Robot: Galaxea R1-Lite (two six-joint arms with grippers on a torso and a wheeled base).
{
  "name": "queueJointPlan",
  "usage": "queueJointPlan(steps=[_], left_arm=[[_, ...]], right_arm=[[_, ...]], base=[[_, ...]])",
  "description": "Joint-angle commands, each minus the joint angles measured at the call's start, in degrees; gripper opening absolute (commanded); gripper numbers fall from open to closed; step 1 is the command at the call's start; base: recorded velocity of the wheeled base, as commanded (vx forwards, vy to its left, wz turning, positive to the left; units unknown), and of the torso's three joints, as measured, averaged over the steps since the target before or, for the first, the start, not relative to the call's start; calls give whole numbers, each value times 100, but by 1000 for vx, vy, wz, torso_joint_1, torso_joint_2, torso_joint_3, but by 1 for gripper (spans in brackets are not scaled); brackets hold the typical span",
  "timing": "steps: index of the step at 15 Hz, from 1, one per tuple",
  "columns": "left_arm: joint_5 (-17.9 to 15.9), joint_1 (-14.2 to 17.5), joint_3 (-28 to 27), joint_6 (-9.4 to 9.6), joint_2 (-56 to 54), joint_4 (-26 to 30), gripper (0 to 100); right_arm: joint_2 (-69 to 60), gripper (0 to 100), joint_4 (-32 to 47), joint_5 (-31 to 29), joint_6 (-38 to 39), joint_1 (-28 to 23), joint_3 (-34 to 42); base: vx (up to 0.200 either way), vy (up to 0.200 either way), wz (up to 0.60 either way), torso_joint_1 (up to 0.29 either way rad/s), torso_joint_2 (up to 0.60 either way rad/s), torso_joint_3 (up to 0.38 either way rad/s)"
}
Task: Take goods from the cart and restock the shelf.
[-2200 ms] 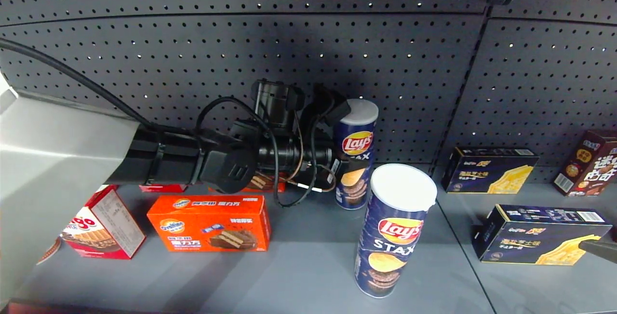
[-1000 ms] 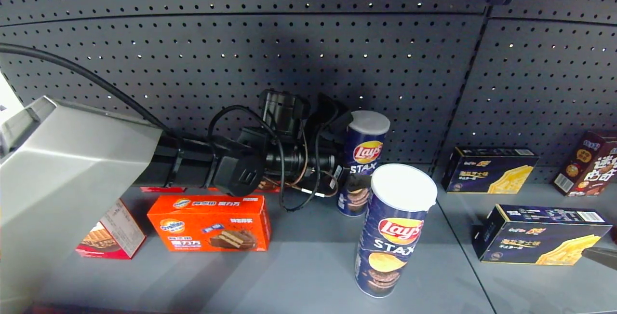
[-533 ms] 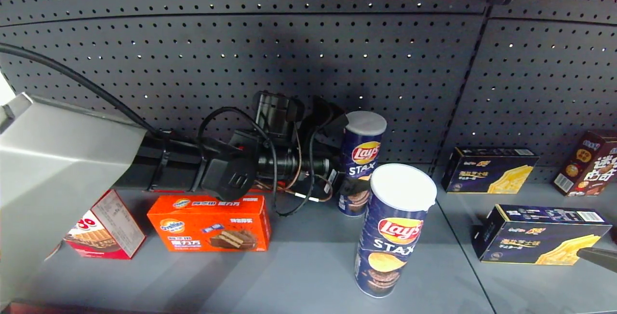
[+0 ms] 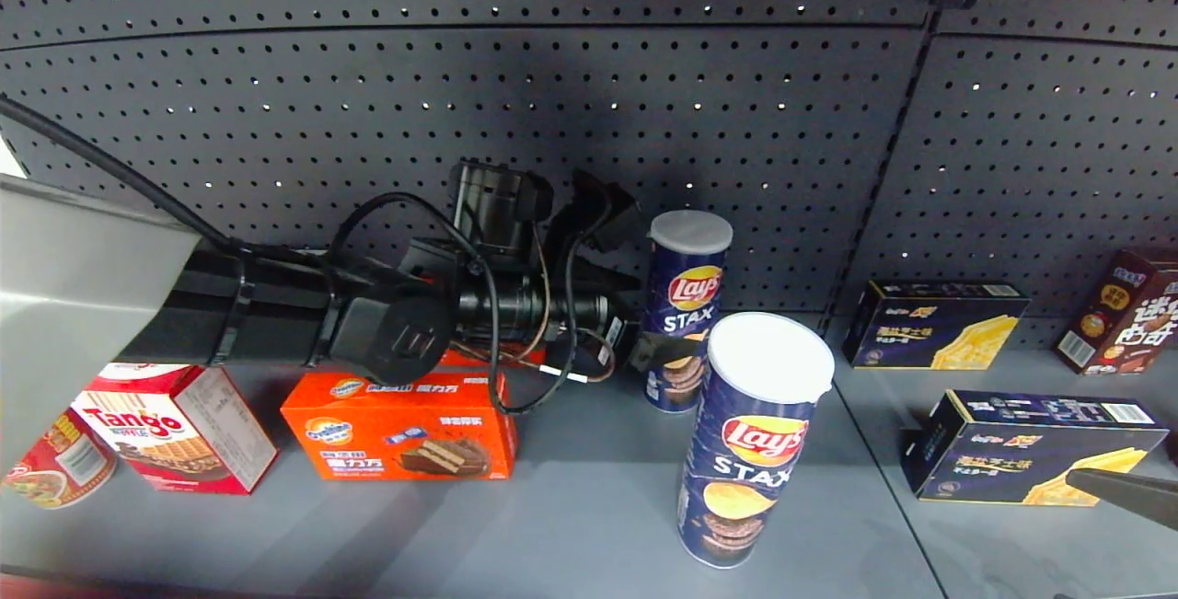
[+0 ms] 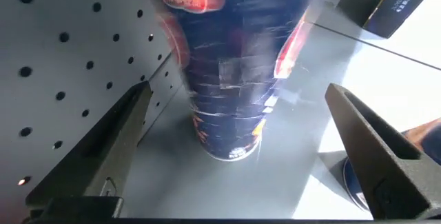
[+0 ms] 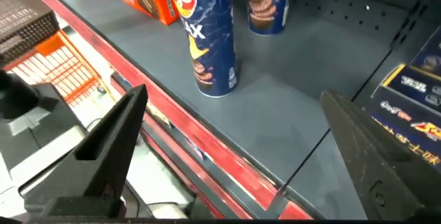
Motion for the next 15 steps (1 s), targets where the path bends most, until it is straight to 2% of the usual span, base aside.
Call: queueJointPlan(steps=[1,3,6,10,15], left_arm=[[1,30,181,1,-235,1,100],[-8,39,348,10,-376,-8,100],[-16,30,638,10,-631,-17,100],[-8,39,981,10,-1018,-17,100],[28,48,1394,-61,-1703,-17,100]], right_arm=[[113,100,42,-333,13,63,-46],[236,100,42,-597,13,204,-11],[244,100,218,-588,13,221,68],[455,100,279,-764,-5,-33,42],[895,100,235,-843,-40,-33,-178]], base=[[0,0,0,0,0,0],[0,0,0,0,0,0],[0,0,0,0,0,0],[0,0,0,0,0,0],[0,0,0,0,0,0]])
